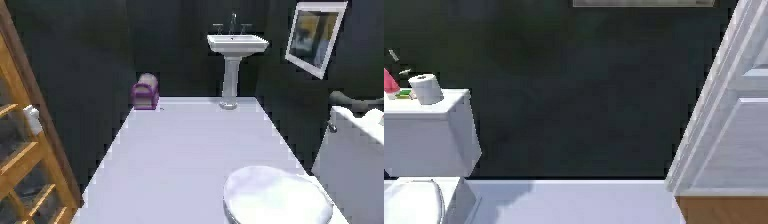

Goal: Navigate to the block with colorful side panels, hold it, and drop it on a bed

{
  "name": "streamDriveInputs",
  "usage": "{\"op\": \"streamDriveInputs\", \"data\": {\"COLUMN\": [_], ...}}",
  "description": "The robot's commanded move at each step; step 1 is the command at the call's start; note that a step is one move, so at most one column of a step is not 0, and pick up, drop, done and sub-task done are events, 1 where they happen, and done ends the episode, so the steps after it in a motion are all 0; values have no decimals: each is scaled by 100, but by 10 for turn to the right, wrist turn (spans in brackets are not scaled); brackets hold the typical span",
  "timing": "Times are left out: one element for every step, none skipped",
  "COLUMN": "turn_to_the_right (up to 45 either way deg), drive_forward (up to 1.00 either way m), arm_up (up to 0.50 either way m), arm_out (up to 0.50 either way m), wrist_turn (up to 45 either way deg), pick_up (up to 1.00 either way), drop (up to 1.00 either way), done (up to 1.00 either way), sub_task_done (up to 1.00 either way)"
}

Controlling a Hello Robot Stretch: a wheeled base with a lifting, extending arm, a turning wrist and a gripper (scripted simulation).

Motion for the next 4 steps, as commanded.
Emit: {"op": "streamDriveInputs", "data": {"turn_to_the_right": [450,450,420,0], "drive_forward": [0,0,0,80], "arm_up": [0,0,0,0], "arm_out": [0,0,0,0], "wrist_turn": [0,0,0,0], "pick_up": [0,0,0,0], "drop": [0,0,0,0], "done": [0,0,0,0], "sub_task_done": [0,0,0,0]}}
